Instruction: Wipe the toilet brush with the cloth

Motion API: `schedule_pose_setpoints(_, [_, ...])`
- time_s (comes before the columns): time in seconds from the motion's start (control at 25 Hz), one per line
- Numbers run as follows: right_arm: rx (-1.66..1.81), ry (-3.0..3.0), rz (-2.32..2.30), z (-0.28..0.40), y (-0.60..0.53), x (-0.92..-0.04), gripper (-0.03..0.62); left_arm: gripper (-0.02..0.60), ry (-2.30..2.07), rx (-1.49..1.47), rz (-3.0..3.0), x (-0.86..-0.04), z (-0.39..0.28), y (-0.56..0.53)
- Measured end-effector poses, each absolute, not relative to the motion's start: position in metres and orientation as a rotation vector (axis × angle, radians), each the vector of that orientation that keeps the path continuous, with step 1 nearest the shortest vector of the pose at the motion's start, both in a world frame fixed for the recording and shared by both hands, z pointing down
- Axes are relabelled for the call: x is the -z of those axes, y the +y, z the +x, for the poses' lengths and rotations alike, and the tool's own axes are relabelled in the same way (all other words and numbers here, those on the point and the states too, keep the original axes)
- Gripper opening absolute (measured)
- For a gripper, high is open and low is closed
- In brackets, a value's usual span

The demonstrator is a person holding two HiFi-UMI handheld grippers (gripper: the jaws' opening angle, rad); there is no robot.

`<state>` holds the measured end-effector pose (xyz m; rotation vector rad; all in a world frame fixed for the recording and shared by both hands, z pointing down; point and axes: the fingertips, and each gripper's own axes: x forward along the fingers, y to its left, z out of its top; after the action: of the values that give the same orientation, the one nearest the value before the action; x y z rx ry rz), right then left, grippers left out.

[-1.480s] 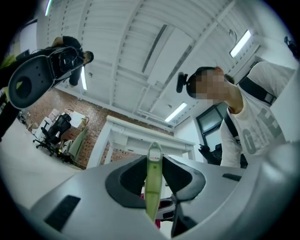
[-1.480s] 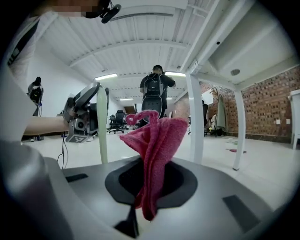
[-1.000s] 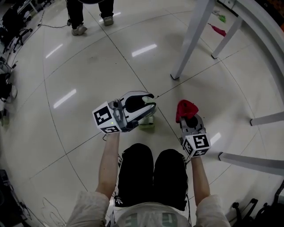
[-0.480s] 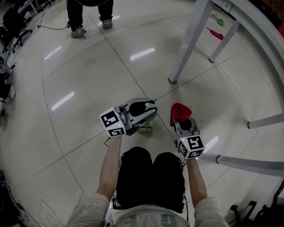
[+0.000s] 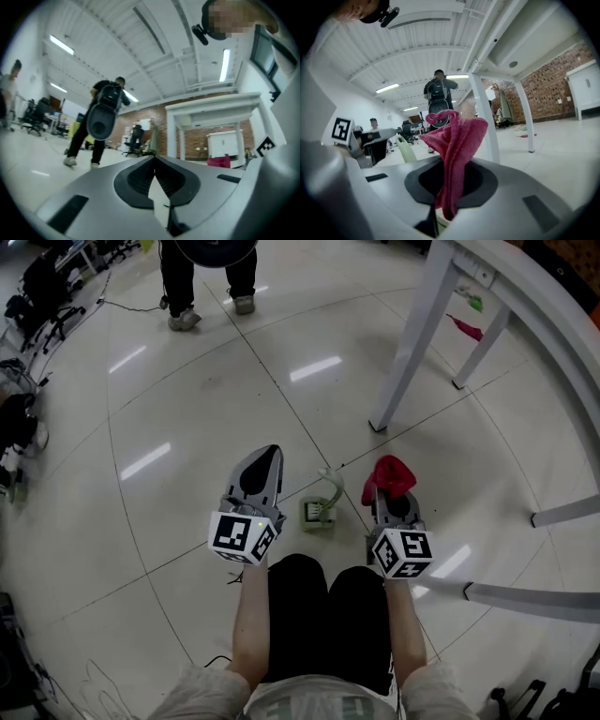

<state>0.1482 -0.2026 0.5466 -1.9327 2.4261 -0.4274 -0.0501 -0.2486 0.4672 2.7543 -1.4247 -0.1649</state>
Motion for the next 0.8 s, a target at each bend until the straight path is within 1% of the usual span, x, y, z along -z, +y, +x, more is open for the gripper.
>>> schedule_pose_setpoints(0.16, [0.461, 2.359, -1.956, 0.129, -0.207, -0.547, 0.031, 0.005, -1.577, 0.278, 2.475, -0.508, -0.094, -0.248])
schedule_pose_setpoints(0.32, [0.450, 2.389, -1.913, 0.118, -0.215, -0.550, 0.031, 0.005, -1.611, 0.235, 2.481, -0.522, -0.105, -0.249])
schedule_pose_setpoints(0.52, [0.459, 2.364, -1.943, 0.133, -0.211, -0.548, 0.031, 0.005, -1.643, 0.212, 2.485, -0.522, -0.114, -0.243])
schedule_pose_setpoints(0.64, [0.500, 2.349, -1.954, 0.136, -0.209, -0.521, 0.031, 0.005, -1.663, 0.233, 2.444, -0.491, -0.119, -0.242])
schedule_pose_setpoints(0.72, [0.507, 2.378, -1.938, 0.130, -0.212, -0.479, 0.031, 0.005, -1.636, 0.191, 2.457, -0.450, -0.111, -0.244])
schedule_pose_setpoints(0.8, [0.497, 2.414, -1.919, 0.122, -0.214, -0.423, 0.032, 0.005, -1.591, 0.167, 2.493, -0.394, -0.103, -0.244])
